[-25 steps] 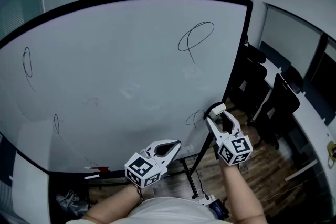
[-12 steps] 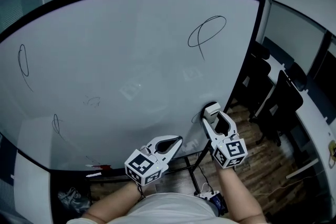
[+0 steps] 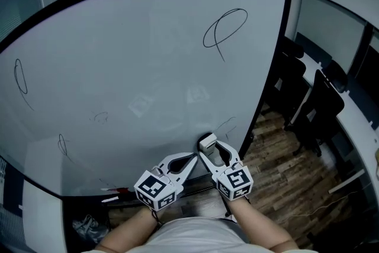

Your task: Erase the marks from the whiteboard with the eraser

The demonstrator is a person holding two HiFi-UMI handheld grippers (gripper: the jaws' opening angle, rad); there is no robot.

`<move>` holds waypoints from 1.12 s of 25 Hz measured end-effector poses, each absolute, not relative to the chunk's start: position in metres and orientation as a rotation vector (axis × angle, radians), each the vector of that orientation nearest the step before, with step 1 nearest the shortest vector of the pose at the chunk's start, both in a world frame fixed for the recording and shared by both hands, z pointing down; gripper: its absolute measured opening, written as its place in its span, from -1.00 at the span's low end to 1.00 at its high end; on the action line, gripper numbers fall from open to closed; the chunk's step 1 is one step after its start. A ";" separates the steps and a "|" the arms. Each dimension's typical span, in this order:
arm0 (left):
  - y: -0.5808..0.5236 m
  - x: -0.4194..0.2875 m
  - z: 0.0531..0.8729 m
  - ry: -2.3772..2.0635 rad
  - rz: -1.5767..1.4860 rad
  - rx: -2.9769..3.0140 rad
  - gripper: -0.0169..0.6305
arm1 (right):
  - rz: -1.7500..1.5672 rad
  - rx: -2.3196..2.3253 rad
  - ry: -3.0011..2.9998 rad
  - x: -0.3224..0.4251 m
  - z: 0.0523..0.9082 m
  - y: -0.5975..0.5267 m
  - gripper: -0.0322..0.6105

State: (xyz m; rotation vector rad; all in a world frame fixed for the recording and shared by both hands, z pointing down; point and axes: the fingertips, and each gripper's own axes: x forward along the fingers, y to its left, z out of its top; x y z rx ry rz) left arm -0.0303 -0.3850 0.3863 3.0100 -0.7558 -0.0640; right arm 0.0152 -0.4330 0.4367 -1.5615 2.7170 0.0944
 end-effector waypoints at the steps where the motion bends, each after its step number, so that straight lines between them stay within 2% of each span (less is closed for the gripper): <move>1: -0.385 -0.031 0.387 -0.757 -0.061 3.008 -0.93 | 0.097 -1.558 2.730 0.012 0.439 -0.432 -0.14; 7: -0.383 -0.035 0.389 -0.770 -0.049 3.004 -0.93 | 0.211 -1.600 2.747 0.025 0.424 -0.434 -0.14; 23: -0.380 -0.036 0.393 -0.760 -0.046 2.992 -0.93 | 0.466 -1.764 2.466 0.137 0.296 -0.447 -0.14; 28: -0.378 -0.033 0.397 -0.749 -0.045 2.983 -0.93 | 0.476 -1.773 2.411 0.144 0.281 -0.447 -0.14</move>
